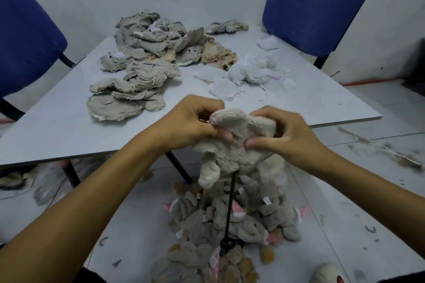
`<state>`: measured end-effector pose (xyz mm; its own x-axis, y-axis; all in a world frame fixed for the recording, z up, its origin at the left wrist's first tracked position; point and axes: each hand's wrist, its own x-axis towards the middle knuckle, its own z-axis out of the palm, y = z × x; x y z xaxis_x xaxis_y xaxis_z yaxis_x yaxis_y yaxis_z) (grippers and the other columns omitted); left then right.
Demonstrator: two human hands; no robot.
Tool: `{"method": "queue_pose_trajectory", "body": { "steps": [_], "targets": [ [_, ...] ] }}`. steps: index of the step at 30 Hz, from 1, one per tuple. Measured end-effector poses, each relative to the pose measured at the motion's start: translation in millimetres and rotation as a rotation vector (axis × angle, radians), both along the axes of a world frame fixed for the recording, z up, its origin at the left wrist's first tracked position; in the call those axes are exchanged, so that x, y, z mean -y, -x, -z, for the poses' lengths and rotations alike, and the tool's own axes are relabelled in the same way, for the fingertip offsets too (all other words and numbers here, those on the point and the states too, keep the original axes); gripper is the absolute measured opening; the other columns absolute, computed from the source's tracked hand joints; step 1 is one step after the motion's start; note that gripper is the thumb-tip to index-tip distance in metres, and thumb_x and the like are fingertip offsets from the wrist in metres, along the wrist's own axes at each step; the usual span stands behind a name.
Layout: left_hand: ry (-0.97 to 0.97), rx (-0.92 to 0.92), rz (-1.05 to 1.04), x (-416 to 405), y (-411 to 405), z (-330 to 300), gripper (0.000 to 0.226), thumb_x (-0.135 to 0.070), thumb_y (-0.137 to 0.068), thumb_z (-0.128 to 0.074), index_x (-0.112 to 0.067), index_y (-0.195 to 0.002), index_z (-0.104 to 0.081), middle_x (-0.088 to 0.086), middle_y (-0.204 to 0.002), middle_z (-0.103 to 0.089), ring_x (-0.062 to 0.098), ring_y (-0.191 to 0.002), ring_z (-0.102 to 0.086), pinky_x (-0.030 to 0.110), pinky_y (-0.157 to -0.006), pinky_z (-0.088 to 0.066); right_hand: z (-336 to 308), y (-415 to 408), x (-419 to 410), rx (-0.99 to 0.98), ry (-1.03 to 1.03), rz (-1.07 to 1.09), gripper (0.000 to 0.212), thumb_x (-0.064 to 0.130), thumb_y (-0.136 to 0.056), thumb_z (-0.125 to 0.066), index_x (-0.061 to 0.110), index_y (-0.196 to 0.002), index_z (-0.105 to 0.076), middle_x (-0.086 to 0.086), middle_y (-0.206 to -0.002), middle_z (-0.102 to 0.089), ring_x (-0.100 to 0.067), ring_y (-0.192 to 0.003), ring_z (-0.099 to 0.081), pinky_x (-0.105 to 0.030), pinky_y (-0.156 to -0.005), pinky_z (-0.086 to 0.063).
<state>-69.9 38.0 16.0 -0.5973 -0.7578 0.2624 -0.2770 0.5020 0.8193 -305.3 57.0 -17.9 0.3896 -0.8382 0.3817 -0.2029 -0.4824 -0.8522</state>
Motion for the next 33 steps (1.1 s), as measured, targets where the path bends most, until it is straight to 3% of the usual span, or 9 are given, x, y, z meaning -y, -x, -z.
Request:
{"method": "queue_pose_trajectory", "body": {
  "steps": [4, 8, 10, 13, 17, 21, 24, 27, 33],
  "targets": [
    [0.137, 0.228, 0.005, 1, -4, 8, 0.02, -0.015, -0.073, -0.085, -0.006, -0.074, -0.067, 0.0, -0.068, -0.064, 0.003, -0.067, -0.057, 0.024, -0.06, -0.045, -14, -9, -4, 0.159, 0.125, 0.125, 0.04, 0.014, -0.07, -0.087, 0.023, -0.104, -0.066, 0.011, -0.096, -0.068, -0.009, -0.087, -0.068, -0.026, -0.072, -0.059],
    [0.188, 0.501, -0.031, 2, 1, 8, 0.025, -0.019, -0.071, -0.083, -0.021, -0.092, -0.07, -0.006, -0.081, -0.07, 0.008, -0.075, -0.062, 0.03, -0.066, -0.048, -5, -19, -10, -0.049, 0.139, 0.089, 0.047, 0.027, -0.076, -0.085, 0.033, -0.116, -0.06, 0.016, -0.114, -0.062, -0.015, -0.1, -0.064, -0.041, -0.083, -0.058],
    [-0.009, 0.393, 0.001, 1, 0, 1, 0.045, -0.03, -0.066, -0.085, -0.03, -0.105, -0.064, -0.009, -0.096, -0.069, 0.009, -0.09, -0.065, 0.027, -0.074, -0.052, 3, -18, -10, -0.076, 0.092, 0.078, 0.053, 0.034, -0.075, -0.084, 0.036, -0.12, -0.056, 0.017, -0.119, -0.059, -0.02, -0.104, -0.063, -0.052, -0.084, -0.056],
    [-0.142, 0.166, 0.018, -3, 2, -7, 0.05, -0.042, -0.067, -0.083, -0.028, -0.11, -0.062, 0.006, -0.105, -0.067, 0.026, -0.099, -0.065, 0.043, -0.085, -0.054, 7, -17, -10, -0.042, 0.018, 0.042, 0.071, 0.043, -0.068, -0.086, 0.042, -0.128, -0.047, 0.006, -0.113, -0.061, -0.027, -0.092, -0.068, -0.055, -0.075, -0.058],
    [-0.004, 0.033, -0.059, -11, 12, -9, 0.027, -0.013, -0.071, -0.086, -0.01, -0.093, -0.07, 0.018, -0.088, -0.07, 0.039, -0.085, -0.066, 0.056, -0.078, -0.053, 12, -11, -5, -0.035, -0.099, 0.04, 0.083, 0.044, -0.059, -0.092, 0.042, -0.128, -0.045, -0.008, -0.104, -0.066, -0.032, -0.091, -0.069, -0.057, -0.079, -0.056],
    [0.074, -0.212, -0.09, -14, 17, -7, 0.02, -0.001, -0.07, -0.081, -0.014, -0.08, -0.069, -0.001, -0.077, -0.07, 0.013, -0.074, -0.066, 0.03, -0.071, -0.056, 15, -8, -2, -0.207, -0.123, -0.079, 0.041, 0.03, -0.07, -0.088, 0.035, -0.105, -0.067, 0.014, -0.105, -0.072, -0.007, -0.101, -0.068, -0.036, -0.092, -0.054],
    [0.0, -0.065, -0.044, -10, 9, -8, 0.018, -0.004, -0.072, -0.083, -0.009, -0.078, -0.067, 0.009, -0.075, -0.067, 0.017, -0.074, -0.063, 0.034, -0.071, -0.051, 15, -4, -4, -0.176, -0.043, -0.052, 0.038, 0.007, -0.074, -0.084, 0.036, -0.094, -0.071, 0.018, -0.092, -0.073, 0.0, -0.088, -0.068, -0.023, -0.077, -0.053],
    [-0.117, 0.096, 0.025, -4, -5, -14, 0.019, -0.003, -0.073, -0.081, -0.009, -0.074, -0.063, 0.01, -0.074, -0.062, 0.022, -0.072, -0.059, 0.04, -0.068, -0.047, 6, 0, -2, -0.052, 0.09, 0.053, 0.031, 0.009, -0.072, -0.08, 0.034, -0.089, -0.07, 0.02, -0.084, -0.071, 0.005, -0.08, -0.066, -0.012, -0.072, -0.049],
    [-0.153, 0.157, 0.095, 0, -5, -32, 0.022, -0.007, -0.075, -0.082, -0.015, -0.083, -0.064, -0.004, -0.079, -0.065, 0.01, -0.078, -0.063, 0.031, -0.072, -0.052, -9, -4, -1, 0.049, 0.241, 0.113, 0.027, 0.009, -0.074, -0.082, 0.028, -0.087, -0.069, 0.018, -0.085, -0.071, 0.0, -0.083, -0.067, -0.015, -0.077, -0.051]
  ]
}}
